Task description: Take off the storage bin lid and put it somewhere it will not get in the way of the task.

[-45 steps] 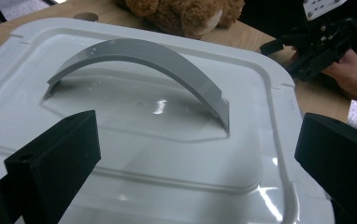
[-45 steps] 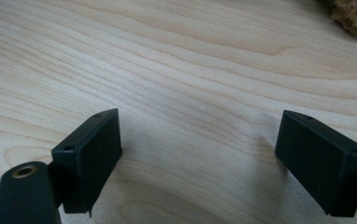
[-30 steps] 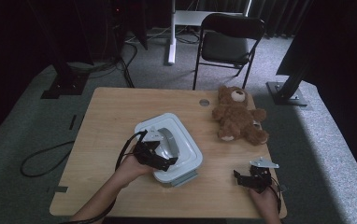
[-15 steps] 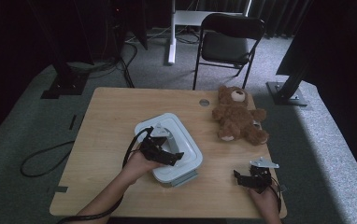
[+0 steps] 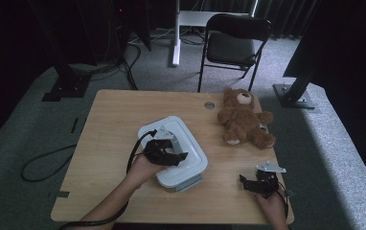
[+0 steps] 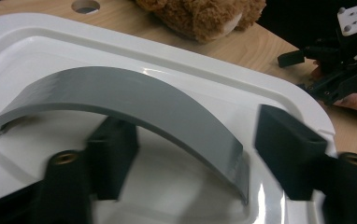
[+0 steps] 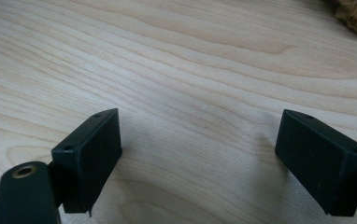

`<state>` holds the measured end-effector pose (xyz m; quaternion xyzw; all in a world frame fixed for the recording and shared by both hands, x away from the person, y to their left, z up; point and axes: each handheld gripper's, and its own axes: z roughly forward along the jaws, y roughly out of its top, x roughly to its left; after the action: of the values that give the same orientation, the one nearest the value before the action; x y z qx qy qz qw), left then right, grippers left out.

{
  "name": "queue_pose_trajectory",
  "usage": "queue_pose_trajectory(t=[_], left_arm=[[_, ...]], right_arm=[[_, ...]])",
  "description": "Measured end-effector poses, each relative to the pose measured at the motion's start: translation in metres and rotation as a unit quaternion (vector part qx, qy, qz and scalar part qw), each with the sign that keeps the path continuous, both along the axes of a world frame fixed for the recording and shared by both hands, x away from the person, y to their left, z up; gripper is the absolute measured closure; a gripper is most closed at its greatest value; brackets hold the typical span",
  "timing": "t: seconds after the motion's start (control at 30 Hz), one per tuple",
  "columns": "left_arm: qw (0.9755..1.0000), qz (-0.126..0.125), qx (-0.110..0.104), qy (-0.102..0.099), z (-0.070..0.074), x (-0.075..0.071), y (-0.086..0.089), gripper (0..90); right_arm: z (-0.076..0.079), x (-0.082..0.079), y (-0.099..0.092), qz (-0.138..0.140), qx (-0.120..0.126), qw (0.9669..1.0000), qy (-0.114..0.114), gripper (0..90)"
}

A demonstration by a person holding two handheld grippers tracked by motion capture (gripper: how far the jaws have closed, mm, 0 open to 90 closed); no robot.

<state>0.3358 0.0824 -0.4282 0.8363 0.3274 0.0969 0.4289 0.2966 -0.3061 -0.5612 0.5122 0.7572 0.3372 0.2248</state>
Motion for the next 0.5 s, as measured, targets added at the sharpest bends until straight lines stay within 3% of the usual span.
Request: queue_pose_trajectory(t=[0.17,0.23,0.5], left_arm=[[0.9998,-0.016,-0.001,-0.011,-0.0019,-0.0030,-0.0005,48.4],[0.9999,-0.011,-0.005,-0.011,-0.0024,-0.0029,0.0003,51.9],[0.9993,-0.011,-0.033,0.013,-0.0032,-0.0016,0.0040,58.5]], right_arm=[[0.0000,0.0000,0.0000,0.000,0.000,1.0000,0.000,13.9],[0.0000,0.0000,0.0000,0.000,0.000,1.0000,0.000,13.9],[0.0000,0.0000,-0.0001,-0.001,0.000,1.0000,0.000,14.1]])
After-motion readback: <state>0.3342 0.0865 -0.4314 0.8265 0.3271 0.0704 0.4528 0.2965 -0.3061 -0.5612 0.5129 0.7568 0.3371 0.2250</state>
